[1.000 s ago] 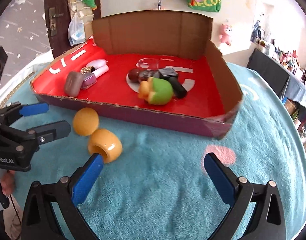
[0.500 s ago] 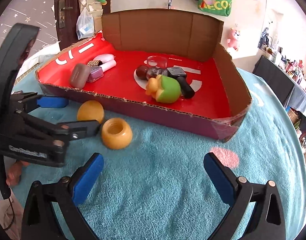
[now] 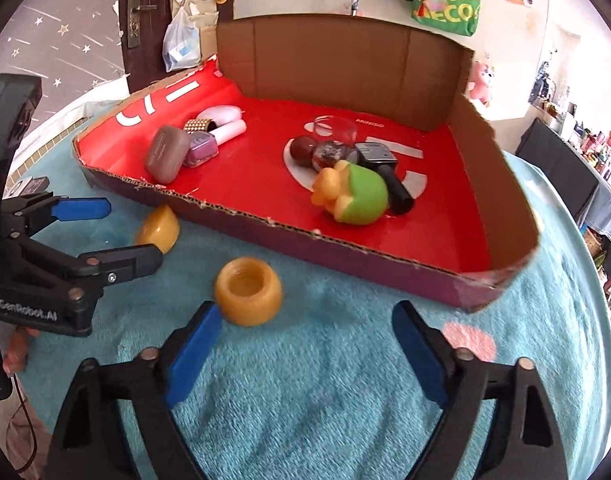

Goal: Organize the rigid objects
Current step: 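Grasp the orange ball with the left tool while the right tool grasps the orange ring, then carry the orange ball and orange ring into the box with both tools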

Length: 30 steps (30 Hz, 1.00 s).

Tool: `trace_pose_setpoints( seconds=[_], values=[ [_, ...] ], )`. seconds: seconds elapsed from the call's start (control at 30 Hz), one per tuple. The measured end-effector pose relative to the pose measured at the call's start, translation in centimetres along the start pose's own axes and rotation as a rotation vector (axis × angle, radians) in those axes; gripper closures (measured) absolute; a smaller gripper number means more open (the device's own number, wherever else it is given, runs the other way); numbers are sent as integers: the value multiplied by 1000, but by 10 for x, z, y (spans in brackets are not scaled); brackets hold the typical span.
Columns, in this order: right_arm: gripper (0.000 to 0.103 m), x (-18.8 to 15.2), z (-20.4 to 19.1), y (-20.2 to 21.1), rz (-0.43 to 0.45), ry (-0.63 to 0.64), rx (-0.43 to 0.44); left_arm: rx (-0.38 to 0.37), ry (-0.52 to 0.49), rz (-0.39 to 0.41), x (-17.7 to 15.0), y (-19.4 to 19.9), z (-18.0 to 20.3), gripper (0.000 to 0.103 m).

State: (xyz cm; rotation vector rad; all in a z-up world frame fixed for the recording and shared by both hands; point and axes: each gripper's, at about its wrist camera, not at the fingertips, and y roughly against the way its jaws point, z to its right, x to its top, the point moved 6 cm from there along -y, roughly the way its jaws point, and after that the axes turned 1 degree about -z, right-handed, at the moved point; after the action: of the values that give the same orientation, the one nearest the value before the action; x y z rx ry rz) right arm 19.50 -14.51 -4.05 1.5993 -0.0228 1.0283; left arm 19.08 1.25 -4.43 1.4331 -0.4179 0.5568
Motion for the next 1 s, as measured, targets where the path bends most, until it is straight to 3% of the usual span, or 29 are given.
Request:
trace_pose_setpoints(
  seconds=[0.1,0.3,0.5,0.8,1.0],
  values=[
    [24,3,-3,-4,-6,2,24,-6,-25,6,1,0,5,2],
    [40,6,-10,-8,-4,22,58,-56,-63,21,6,1,16,25],
    [63,8,-12,-7,7,24,78,-89,-133,35,3,3,33,66],
    [63,3,-9,-1,13,-8,87,-81,-149,44,-4,11,36,67],
    [63,1,-4,11,25,-50,114,-127,-139,49,-9,24,36,67]
  ],
)
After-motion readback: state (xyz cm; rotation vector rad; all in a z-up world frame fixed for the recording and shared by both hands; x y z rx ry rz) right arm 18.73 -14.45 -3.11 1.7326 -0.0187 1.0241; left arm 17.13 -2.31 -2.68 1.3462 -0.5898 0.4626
